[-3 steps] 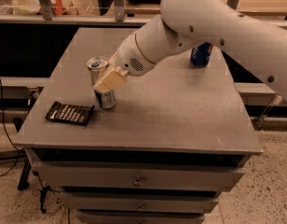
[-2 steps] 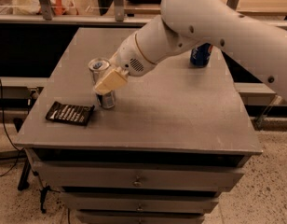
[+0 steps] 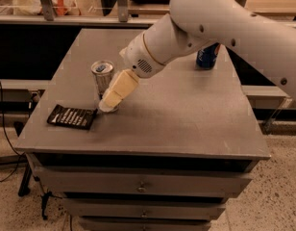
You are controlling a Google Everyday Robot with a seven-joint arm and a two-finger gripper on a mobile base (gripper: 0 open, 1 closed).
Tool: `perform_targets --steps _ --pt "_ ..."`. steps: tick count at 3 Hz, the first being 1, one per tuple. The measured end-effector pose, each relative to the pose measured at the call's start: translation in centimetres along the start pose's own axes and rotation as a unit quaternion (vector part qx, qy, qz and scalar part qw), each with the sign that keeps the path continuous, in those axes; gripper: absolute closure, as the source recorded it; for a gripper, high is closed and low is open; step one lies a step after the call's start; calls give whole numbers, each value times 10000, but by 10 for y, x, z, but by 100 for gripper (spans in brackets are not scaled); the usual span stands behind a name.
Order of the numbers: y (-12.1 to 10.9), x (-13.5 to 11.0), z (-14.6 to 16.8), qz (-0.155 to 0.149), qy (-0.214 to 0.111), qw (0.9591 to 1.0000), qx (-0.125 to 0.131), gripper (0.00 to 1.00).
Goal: Move redbull can near rxbar chocolate
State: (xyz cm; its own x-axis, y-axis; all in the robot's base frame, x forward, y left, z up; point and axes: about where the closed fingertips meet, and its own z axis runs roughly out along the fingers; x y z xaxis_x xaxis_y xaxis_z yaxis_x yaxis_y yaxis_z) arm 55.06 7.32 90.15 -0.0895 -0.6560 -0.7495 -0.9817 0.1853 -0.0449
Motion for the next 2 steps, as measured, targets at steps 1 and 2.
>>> perform_targets --steps 1,2 --pt "-10 15 -19 -72 106 9999 2 0" --pt "-19 34 -41 -166 227 9996 -86 0"
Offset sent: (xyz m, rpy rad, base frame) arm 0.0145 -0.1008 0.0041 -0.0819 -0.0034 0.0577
